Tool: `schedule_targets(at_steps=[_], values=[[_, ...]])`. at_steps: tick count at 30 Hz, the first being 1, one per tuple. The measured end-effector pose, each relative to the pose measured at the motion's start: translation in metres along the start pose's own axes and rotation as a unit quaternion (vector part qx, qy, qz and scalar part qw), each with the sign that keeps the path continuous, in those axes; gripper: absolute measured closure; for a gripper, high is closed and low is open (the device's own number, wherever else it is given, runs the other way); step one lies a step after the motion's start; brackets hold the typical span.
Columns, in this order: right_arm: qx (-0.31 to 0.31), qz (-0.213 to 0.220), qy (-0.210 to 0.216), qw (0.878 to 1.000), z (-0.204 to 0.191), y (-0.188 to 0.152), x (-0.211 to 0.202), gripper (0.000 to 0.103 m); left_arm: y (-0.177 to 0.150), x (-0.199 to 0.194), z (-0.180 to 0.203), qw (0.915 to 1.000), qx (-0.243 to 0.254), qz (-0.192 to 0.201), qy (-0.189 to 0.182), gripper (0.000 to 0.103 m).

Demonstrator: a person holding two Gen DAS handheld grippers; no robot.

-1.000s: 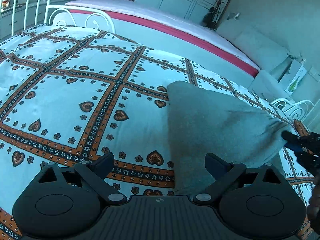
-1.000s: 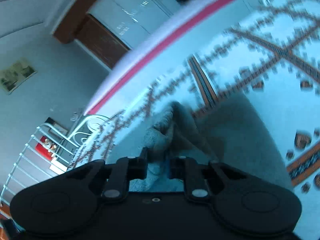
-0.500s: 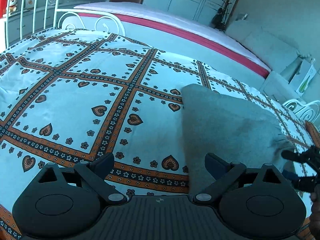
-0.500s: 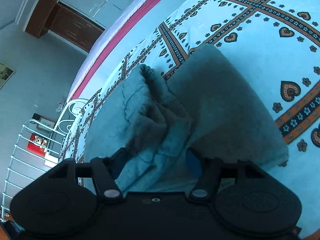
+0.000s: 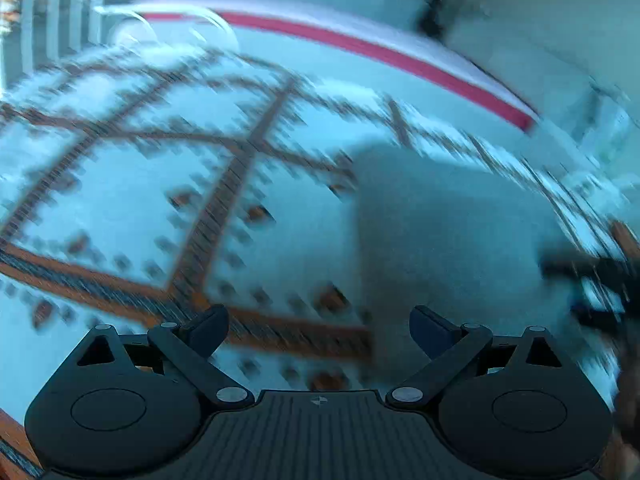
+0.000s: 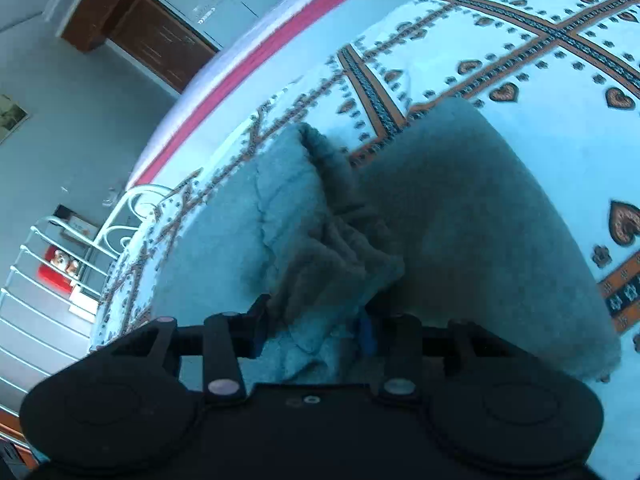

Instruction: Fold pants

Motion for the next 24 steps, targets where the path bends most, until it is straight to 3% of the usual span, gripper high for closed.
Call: schedule_targets(at_steps=[4,6,9,10,14,17,21,24], values=[[-0.010,0.058,0.043,0.997,-0.022,0.013,-0.023,0.074,-0.035,0.001,0.033,0.9914,0.129,-0.017,0.015,0.006],[-0.029,0.075,0.054,0.995,-0.036,0.016,-0.034,0.074,-0.042,0.011,0.040,0.9876,0.151,-0.017,0.039,0.006],[-0.033,0.091,0.064,0.993,-0.044,0.015,-0.047,0.074,-0.034,0.018,0.042,0.9892,0.129,0.020,0.067,0.006],[-0.031,0.094,0.068,0.993,-0.045,0.016,-0.051,0.074,-0.030,0.016,0.042,0.9917,0.112,0.030,0.056,0.006],[-0.043,0.099,0.078,0.991,-0.046,0.017,-0.064,0.074,-0.040,0.033,0.051,0.9905,0.124,0.018,0.059,0.006],[-0.048,0.095,0.079,0.991,-0.048,0.016,-0.064,0.074,-0.043,0.034,0.060,0.9911,0.120,0.034,0.048,0.006],[-0.038,0.098,0.074,0.992,-0.045,0.016,-0.066,0.074,-0.032,0.025,0.042,0.9883,0.083,0.091,0.090,0.006],[-0.032,0.116,0.066,0.991,-0.034,0.020,-0.077,0.074,-0.026,0.018,0.029,0.9900,0.054,0.112,0.068,0.006]])
Point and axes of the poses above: each gripper's, at about its wrist camera, not at the fingertips, and x roughly the way its jaws point, z to its right, y to its top, the point moved 5 cm from there along x, roughly the way its jaws point, and after that the axes turned 10 degrees about -x, right-handed, at the moved point
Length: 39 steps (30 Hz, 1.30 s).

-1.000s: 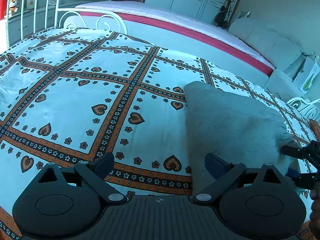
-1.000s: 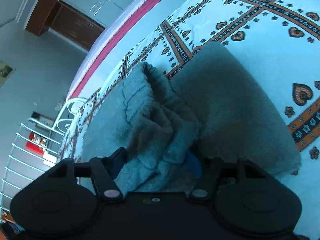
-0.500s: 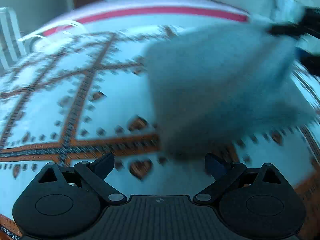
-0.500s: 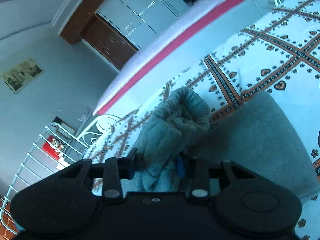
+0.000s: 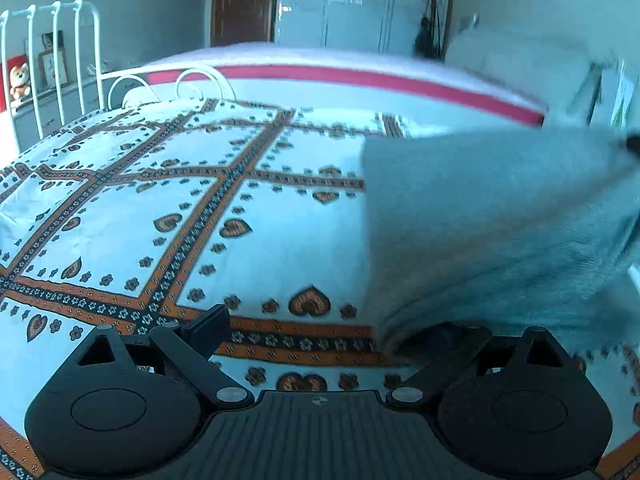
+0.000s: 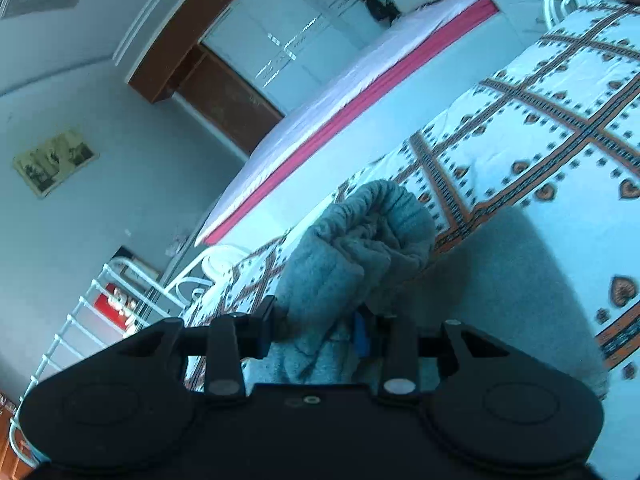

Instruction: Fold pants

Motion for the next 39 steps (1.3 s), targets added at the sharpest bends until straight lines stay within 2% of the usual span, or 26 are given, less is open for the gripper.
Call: schedule_targets(at_steps=[3,4,5,6,7,10,13,15,17,18,19,20,22,25,29,30,31,32,33,34,35,39], values=[[0.004,-0.002,-0.044,0.999,0.027,-0.006,-0.004,0.075,-0.007,0.007,0.000,0.9999,0.006,-0.012,-0.005,0.006],[0.022,-0.022,-0.075,0.997,0.046,-0.018,0.001,0.076,-0.011,0.010,0.000,0.9998,0.001,-0.022,-0.002,0.006],[0.053,-0.067,-0.099,0.991,0.066,-0.032,0.010,0.076,-0.014,0.013,-0.002,0.9996,-0.008,-0.026,-0.001,0.006],[0.073,-0.097,-0.106,0.987,0.080,-0.042,0.017,0.076,-0.015,0.014,-0.002,0.9996,-0.012,-0.025,-0.001,0.005],[0.080,-0.094,-0.098,0.988,0.085,-0.042,0.018,0.076,-0.014,0.013,-0.001,0.9996,-0.012,-0.024,0.001,0.004],[0.018,-0.057,-0.071,0.996,0.059,-0.022,0.007,0.076,-0.012,0.010,-0.001,0.9993,-0.030,-0.024,0.000,0.004],[0.002,-0.019,-0.041,0.999,0.039,-0.011,-0.009,0.076,-0.012,0.009,-0.002,0.9991,-0.034,-0.024,-0.007,0.004],[-0.027,-0.008,-0.056,0.998,0.037,-0.012,-0.013,0.076,-0.013,0.010,0.000,0.9992,-0.025,-0.027,-0.014,0.004],[-0.038,-0.022,-0.089,0.995,0.052,-0.018,-0.008,0.076,-0.015,0.012,0.004,0.9991,-0.014,-0.034,-0.019,0.003],[-0.033,-0.044,-0.115,0.992,0.066,-0.024,0.001,0.076,-0.016,0.012,0.007,0.9992,-0.007,-0.035,-0.020,0.002],[-0.002,-0.081,-0.137,0.987,0.086,-0.033,0.013,0.076,-0.017,0.012,0.009,0.9993,0.000,-0.035,-0.017,0.002],[0.024,-0.087,-0.131,0.987,0.096,-0.037,0.015,0.076,-0.017,0.011,0.009,0.9993,0.000,-0.035,-0.015,0.002],[-0.001,-0.061,-0.115,0.991,0.081,-0.027,0.010,0.076,-0.015,0.011,0.007,0.9991,-0.014,-0.037,-0.014,0.002],[-0.073,0.013,-0.048,0.996,0.037,-0.005,-0.013,0.076,-0.015,0.011,0.006,0.9992,-0.012,-0.036,-0.015,0.002],[-0.169,0.078,0.001,0.983,-0.002,0.006,-0.034,0.076,-0.016,0.011,0.007,0.9992,-0.010,-0.036,-0.017,0.001],[-0.158,0.076,-0.005,0.985,0.005,0.004,-0.031,0.076,-0.016,0.011,0.007,0.9991,-0.011,-0.036,-0.016,0.001],[-0.117,0.042,-0.045,0.991,0.026,-0.002,-0.020,0.076,-0.016,0.011,0.006,0.9992,-0.010,-0.036,-0.015,0.001],[-0.063,-0.015,-0.084,0.994,0.054,-0.012,-0.004,0.076,-0.016,0.011,0.007,0.9992,-0.008,-0.036,-0.015,0.001],[-0.011,-0.073,-0.117,0.990,0.080,-0.026,0.008,0.076,-0.016,0.011,0.008,0.9992,-0.004,-0.037,-0.015,0.000],[0.037,-0.121,-0.131,0.983,0.102,-0.042,0.018,0.077,-0.017,0.011,0.010,0.9992,-0.002,-0.036,-0.015,0.000],[0.051,-0.104,-0.120,0.986,0.105,-0.041,0.016,0.076,-0.017,0.010,0.009,0.9993,-0.005,-0.034,-0.014,0.000],[0.004,-0.074,-0.106,0.992,0.083,-0.025,0.009,0.076,-0.016,0.011,0.008,0.9992,-0.009,-0.036,-0.015,0.000]])
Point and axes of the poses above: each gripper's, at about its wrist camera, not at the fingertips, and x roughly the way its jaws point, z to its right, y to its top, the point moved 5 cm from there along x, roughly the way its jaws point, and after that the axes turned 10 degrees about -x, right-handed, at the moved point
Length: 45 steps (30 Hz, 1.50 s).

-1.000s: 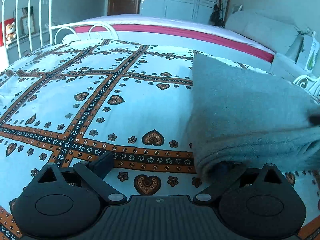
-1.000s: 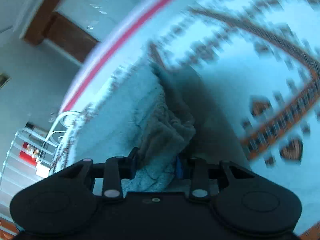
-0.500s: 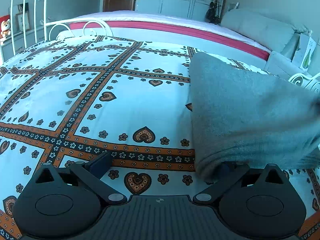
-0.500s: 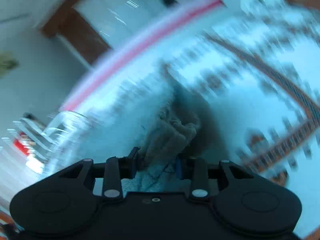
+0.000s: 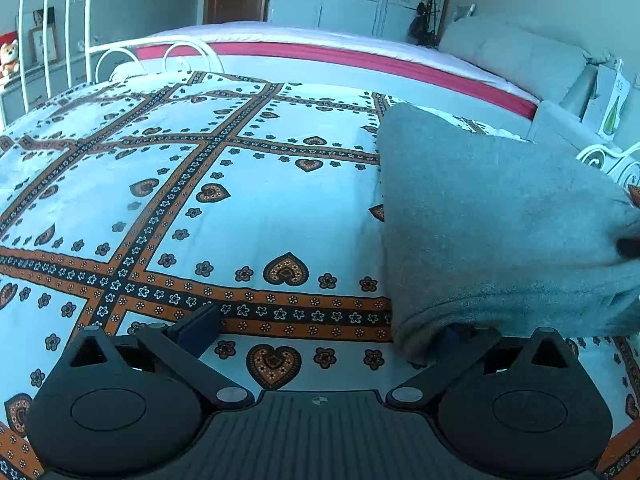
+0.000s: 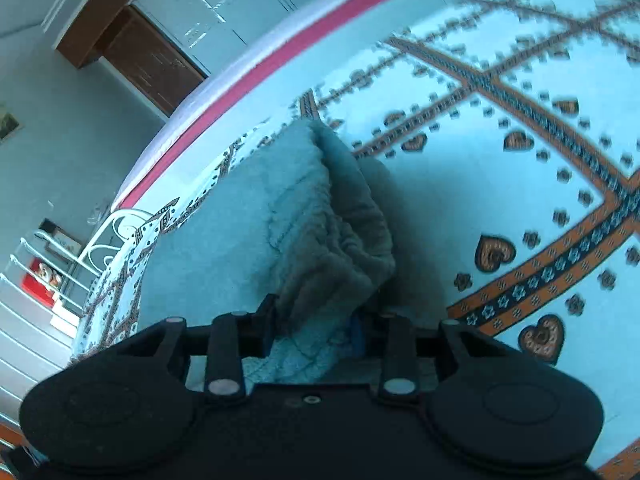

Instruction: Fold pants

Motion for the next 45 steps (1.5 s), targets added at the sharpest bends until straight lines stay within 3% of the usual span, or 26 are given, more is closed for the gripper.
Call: schedule_targets(at_steps=[3,5,8,11,14,15,16,17,19,21,22,25,29,32,35,38,39,40,42,45], values=[[-0.007,0.021,0.001,1.000,0.000,-0.001,-0.006,0.076,0.000,0.000,0.000,1.0000,0.002,-0.001,-0.004,0.000],[0.038,-0.033,-0.017,0.999,0.028,-0.014,0.012,0.077,-0.002,0.000,0.002,0.9999,0.014,-0.003,-0.004,0.000],[0.095,-0.024,0.030,0.995,0.034,-0.007,0.001,0.070,-0.001,-0.005,-0.001,0.9997,0.009,-0.019,-0.010,0.000],[0.049,-0.011,0.002,0.999,0.027,0.001,-0.023,0.064,0.003,-0.018,-0.007,0.9984,0.011,-0.053,-0.015,0.000],[-0.013,0.003,-0.021,1.000,0.013,0.007,-0.042,0.063,0.018,-0.044,-0.020,0.9991,-0.001,-0.030,-0.029,0.000],[-0.027,0.001,-0.023,0.999,0.010,0.009,-0.047,0.055,0.025,-0.049,-0.025,0.9996,0.002,-0.017,-0.022,0.000],[-0.023,-0.006,-0.024,0.999,0.014,0.010,-0.049,0.035,0.031,-0.053,-0.030,0.9998,-0.003,-0.004,-0.019,0.000],[-0.008,-0.011,-0.022,1.000,0.019,0.008,-0.054,0.034,0.037,-0.054,-0.034,0.9996,-0.014,-0.001,-0.025,0.000],[0.015,0.030,-0.049,0.998,0.031,0.016,-0.072,0.063,0.045,-0.049,-0.038,0.9990,-0.035,-0.001,-0.028,0.000],[-0.003,0.086,-0.049,0.995,0.032,0.030,-0.088,0.067,0.050,-0.039,-0.034,0.9990,-0.035,0.001,-0.028,0.000],[-0.020,0.105,-0.024,0.994,0.025,0.036,-0.091,0.076,0.053,-0.033,-0.028,0.9991,-0.031,0.000,-0.030,0.000],[-0.100,0.115,0.017,0.988,-0.007,0.038,-0.083,0.086,0.058,-0.020,-0.003,0.9993,-0.006,-0.001,-0.037,0.000],[-0.186,0.069,0.015,0.980,-0.039,0.026,-0.047,0.086,0.060,-0.007,0.027,0.9986,0.028,-0.004,-0.045,0.000],[-0.207,-0.037,-0.040,0.977,-0.028,0.010,-0.001,0.089,0.057,0.005,0.040,0.9980,0.045,-0.016,-0.043,0.000],[-0.186,-0.039,-0.040,0.981,-0.019,0.014,0.002,0.093,0.054,0.015,0.040,0.9979,0.043,-0.030,-0.039,0.000],[-0.164,0.029,-0.005,0.986,-0.023,0.032,-0.024,0.076,0.057,0.017,0.039,0.9979,0.040,-0.029,-0.043,0.000],[-0.161,0.039,-0.004,0.986,-0.021,0.037,-0.028,0.066,0.059,0.017,0.039,0.9979,0.041,-0.025,-0.045,0.000],[-0.152,0.042,-0.003,0.987,-0.015,0.042,-0.030,0.050,0.062,0.020,0.039,0.9977,0.043,-0.025,-0.045,0.000],[-0.128,0.025,0.010,0.991,0.003,0.049,-0.021,0.035,0.066,0.028,0.039,0.9975,0.048,-0.028,-0.045,0.000],[-0.117,-0.003,0.011,0.993,0.019,0.047,-0.012,0.035,0.072,0.040,0.035,0.9967,0.026,-0.043,-0.064,0.000]])
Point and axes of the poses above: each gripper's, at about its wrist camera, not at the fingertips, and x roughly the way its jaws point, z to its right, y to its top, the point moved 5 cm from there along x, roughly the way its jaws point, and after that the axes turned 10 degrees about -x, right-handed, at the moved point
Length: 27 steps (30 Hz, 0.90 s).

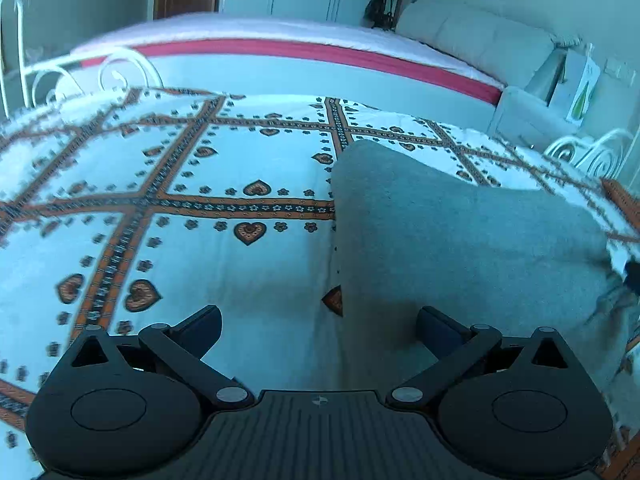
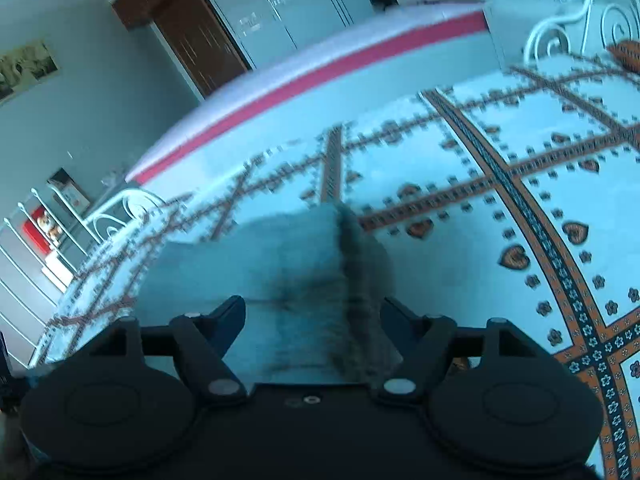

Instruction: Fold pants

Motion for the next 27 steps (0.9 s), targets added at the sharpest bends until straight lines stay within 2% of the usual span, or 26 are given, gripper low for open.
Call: schedule_targets(at_steps=[3,7,9,12,16,18,20,22,24,25,26,27], values=[[0.053,-0.013,0.033,0.998,0.018,-0.010,0.013,0.035,0.003,0.010,-0.003,0.9993,-0.024,-0.018,-0.023,0.000],[0.097,-0.031,0.047,0.994,0.030,-0.018,0.021,0.035,0.001,0.027,-0.002,0.9953,-0.057,-0.048,-0.062,0.001],[0.113,-0.031,0.058,0.991,0.034,-0.020,0.025,0.034,0.002,0.032,0.000,0.9945,-0.054,-0.053,-0.072,0.001],[0.148,-0.060,0.081,0.984,0.043,-0.028,0.038,0.032,0.005,0.038,0.002,0.9921,-0.045,-0.063,-0.099,0.001],[0.180,-0.058,0.105,0.976,0.050,-0.030,0.043,0.027,0.013,0.046,0.002,0.9888,-0.040,-0.068,-0.126,0.002],[0.188,-0.054,0.117,0.974,0.051,-0.027,0.045,0.028,0.019,0.050,0.000,0.9876,-0.046,-0.067,-0.134,0.010],[0.210,-0.047,0.127,0.968,0.056,-0.026,0.048,0.028,0.025,0.056,-0.003,0.9846,-0.063,-0.069,-0.148,0.012],[0.200,-0.056,0.130,0.970,0.054,-0.026,0.052,0.026,0.025,0.064,-0.001,0.9840,-0.065,-0.074,-0.148,0.012],[0.177,-0.063,0.134,0.973,0.048,-0.024,0.057,0.019,0.023,0.067,0.008,0.9843,-0.055,-0.074,-0.150,0.012],[0.162,-0.068,0.132,0.976,0.043,-0.023,0.060,0.015,0.022,0.069,0.016,0.9809,-0.056,-0.082,-0.167,0.012],[0.146,-0.073,0.126,0.979,0.037,-0.022,0.063,0.015,0.021,0.071,0.023,0.9769,-0.054,-0.091,-0.186,0.024],[0.127,-0.075,0.114,0.983,0.031,-0.021,0.066,0.027,0.020,0.072,0.029,0.9771,-0.050,-0.093,-0.184,0.030]])
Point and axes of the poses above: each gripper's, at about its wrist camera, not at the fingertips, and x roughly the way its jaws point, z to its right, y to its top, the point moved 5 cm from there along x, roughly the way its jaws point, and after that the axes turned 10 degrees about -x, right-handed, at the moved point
